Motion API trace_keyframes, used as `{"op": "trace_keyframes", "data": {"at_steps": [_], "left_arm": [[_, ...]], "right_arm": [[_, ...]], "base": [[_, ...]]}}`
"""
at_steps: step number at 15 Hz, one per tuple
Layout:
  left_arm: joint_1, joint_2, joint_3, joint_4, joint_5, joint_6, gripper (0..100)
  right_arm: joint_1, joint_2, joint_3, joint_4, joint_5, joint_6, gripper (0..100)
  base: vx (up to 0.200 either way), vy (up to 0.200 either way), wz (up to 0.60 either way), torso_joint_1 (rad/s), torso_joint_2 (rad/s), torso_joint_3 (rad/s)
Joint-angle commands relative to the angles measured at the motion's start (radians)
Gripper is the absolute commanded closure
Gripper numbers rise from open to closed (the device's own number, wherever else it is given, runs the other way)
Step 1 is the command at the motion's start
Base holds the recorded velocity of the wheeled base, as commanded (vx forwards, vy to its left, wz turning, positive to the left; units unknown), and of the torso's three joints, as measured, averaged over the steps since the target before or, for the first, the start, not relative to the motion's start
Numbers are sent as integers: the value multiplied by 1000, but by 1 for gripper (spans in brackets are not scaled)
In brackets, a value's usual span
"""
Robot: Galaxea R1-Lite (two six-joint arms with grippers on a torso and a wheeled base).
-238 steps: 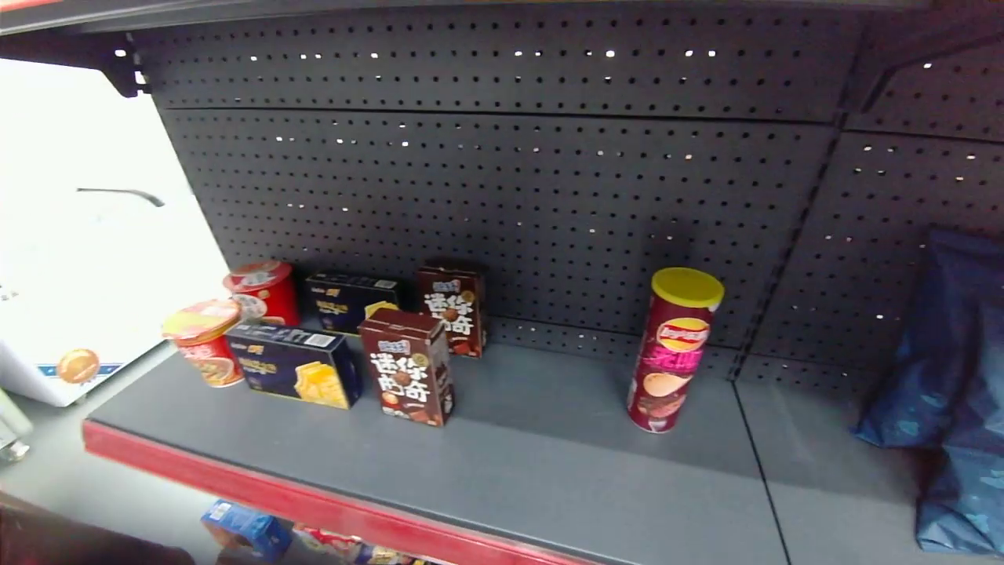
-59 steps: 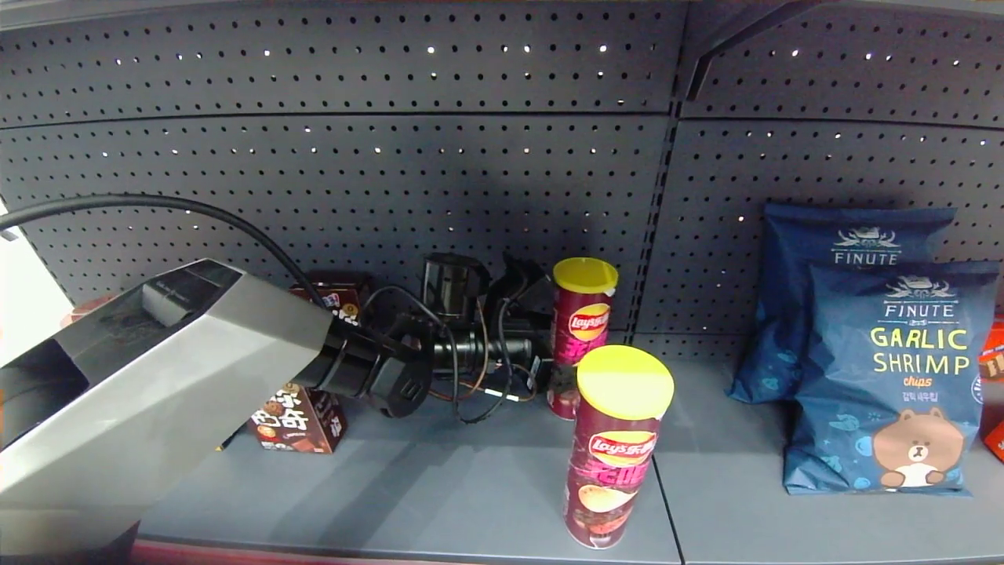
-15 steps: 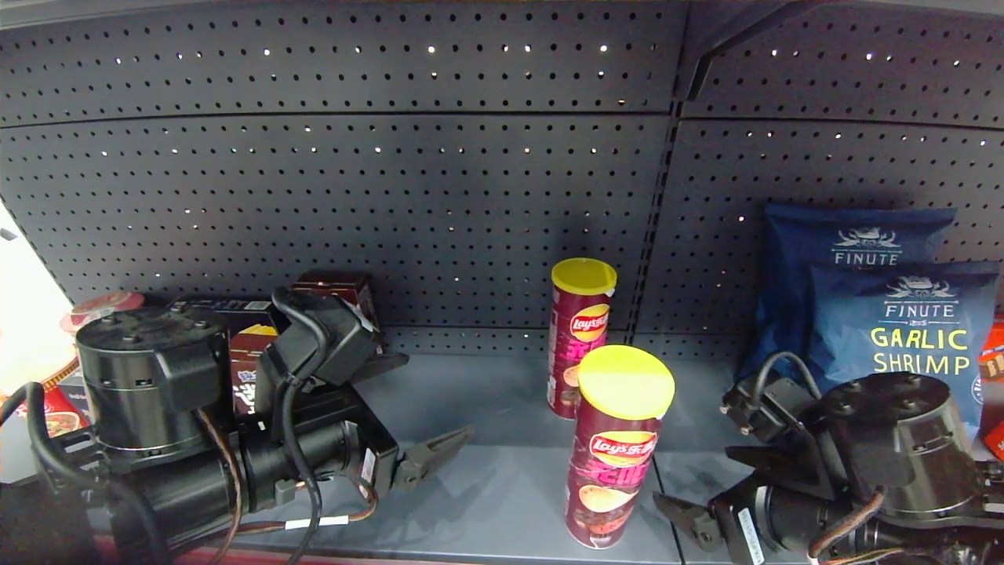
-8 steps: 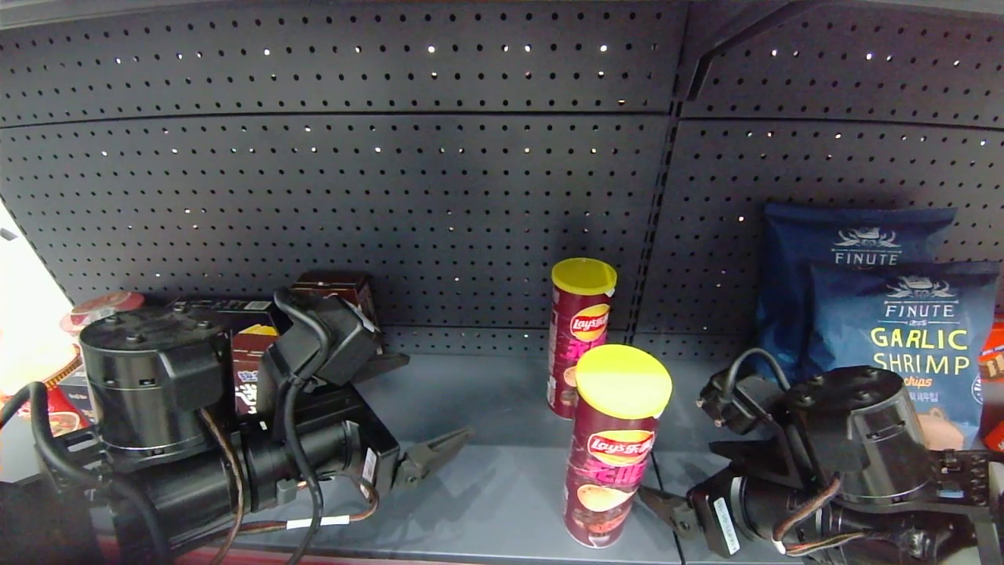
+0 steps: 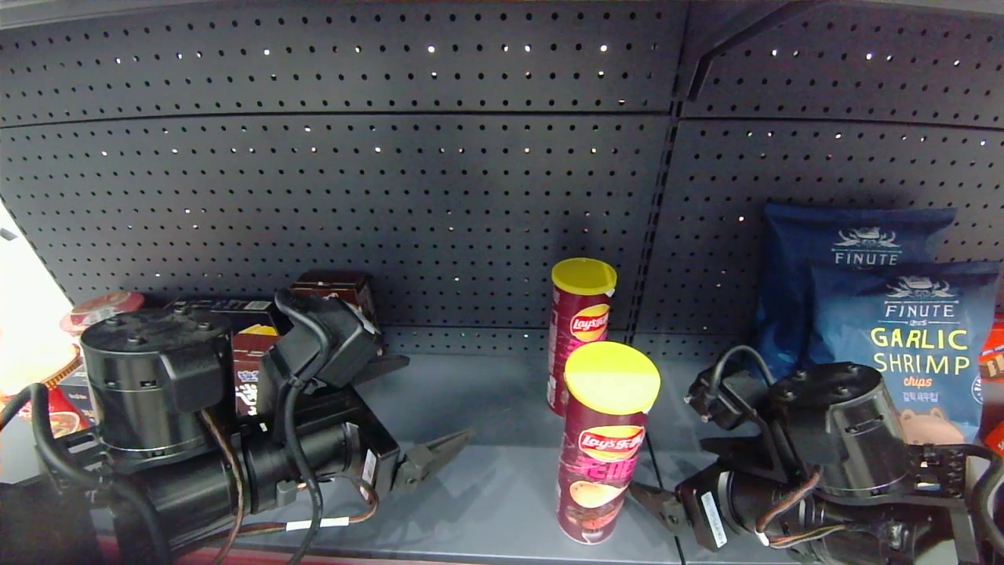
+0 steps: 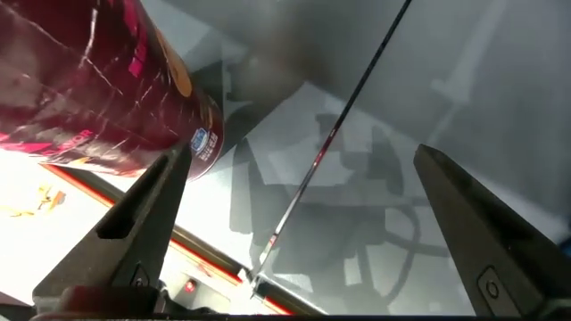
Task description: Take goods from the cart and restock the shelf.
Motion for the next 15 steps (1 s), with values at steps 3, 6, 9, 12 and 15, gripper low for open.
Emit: {"op": "trace_keyframes", "data": {"at_steps": [3, 6, 9, 12, 15], "left_arm": [[5, 2, 2, -2, 0, 0, 0], [9, 0, 6, -2, 0, 0, 0], [9, 2, 6, 0, 0, 0, 0], [9, -1, 13, 0, 0, 0, 0], [11, -6, 29, 0, 0, 0, 0]], "right_arm": [[0, 11, -2, -7, -1, -1, 0], [0, 11, -2, -9, -1, 0, 0], [2, 11, -2, -11, 1, -1, 0], [3, 13, -2, -14, 2, 0, 0], [5, 14, 0, -18, 4, 0, 0]], "base": [[0, 0, 0, 0, 0, 0], [0, 0, 0, 0, 0, 0], [0, 0, 0, 0, 0, 0], [0, 0, 0, 0, 0, 0], [0, 0, 0, 0, 0, 0]]}}
